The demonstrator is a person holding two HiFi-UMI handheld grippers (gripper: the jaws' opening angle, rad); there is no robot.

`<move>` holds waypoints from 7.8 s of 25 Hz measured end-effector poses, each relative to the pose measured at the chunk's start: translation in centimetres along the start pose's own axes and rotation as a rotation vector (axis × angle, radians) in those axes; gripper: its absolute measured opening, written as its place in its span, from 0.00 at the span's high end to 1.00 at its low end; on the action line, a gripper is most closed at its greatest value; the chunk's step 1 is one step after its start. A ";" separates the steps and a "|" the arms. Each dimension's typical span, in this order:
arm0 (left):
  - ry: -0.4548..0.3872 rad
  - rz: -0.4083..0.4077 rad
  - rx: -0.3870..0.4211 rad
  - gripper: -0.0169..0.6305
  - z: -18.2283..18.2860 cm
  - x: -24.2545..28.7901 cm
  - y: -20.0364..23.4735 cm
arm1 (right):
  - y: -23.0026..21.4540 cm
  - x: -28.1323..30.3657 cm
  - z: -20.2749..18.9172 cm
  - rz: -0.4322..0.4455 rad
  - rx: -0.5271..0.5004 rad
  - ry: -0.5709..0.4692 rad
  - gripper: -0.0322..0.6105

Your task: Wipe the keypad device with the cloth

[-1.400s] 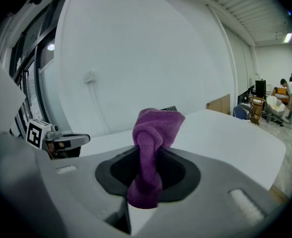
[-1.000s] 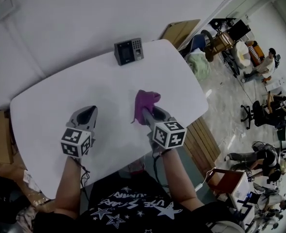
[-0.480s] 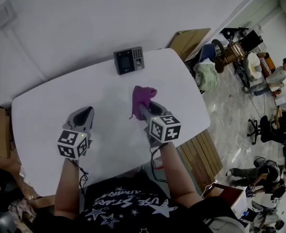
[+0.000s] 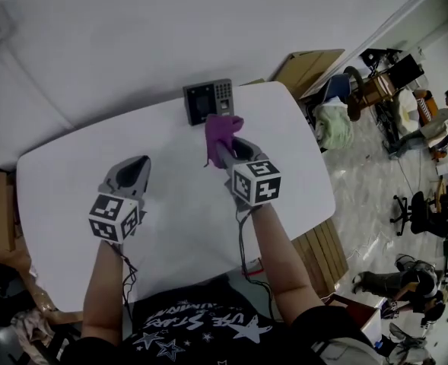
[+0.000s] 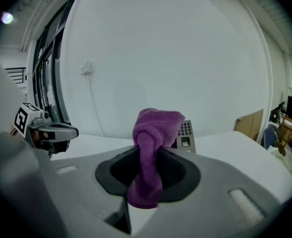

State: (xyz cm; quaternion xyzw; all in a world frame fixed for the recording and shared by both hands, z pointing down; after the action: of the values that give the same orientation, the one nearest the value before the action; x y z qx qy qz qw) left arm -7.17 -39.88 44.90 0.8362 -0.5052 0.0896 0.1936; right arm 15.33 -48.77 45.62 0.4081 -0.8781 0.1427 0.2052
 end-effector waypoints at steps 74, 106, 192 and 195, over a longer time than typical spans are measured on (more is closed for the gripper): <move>0.062 0.024 -0.064 0.96 -2.3 6.8 4.9 | -13.0 13.0 0.1 -0.165 0.000 0.147 0.80; -0.062 -0.024 -0.050 0.96 0.8 -2.4 3.2 | 1.9 3.5 1.3 -0.107 -0.088 0.093 0.80; -0.034 -0.296 0.090 0.96 -16.0 -47.6 -12.3 | 47.8 -33.0 -18.5 -0.195 0.155 -0.028 0.80; -0.034 -0.304 0.084 0.96 -16.7 -49.3 -12.0 | 49.6 -33.4 -18.9 -0.201 0.151 -0.022 0.80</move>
State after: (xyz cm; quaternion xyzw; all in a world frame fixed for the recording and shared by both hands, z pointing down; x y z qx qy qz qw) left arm -19.20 12.00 40.25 0.9117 -0.3720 0.0663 0.1613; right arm 0.92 12.15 42.10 0.5100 -0.8216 0.1827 0.1774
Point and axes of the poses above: the fingertips, and each gripper's own axes: x forward along the fingers, y to its left, z out of its top, the point moved 5 cm from there along -x, backward along the fingers, and after that the axes turned 4 degrees about -x, right-handed, at the moved point
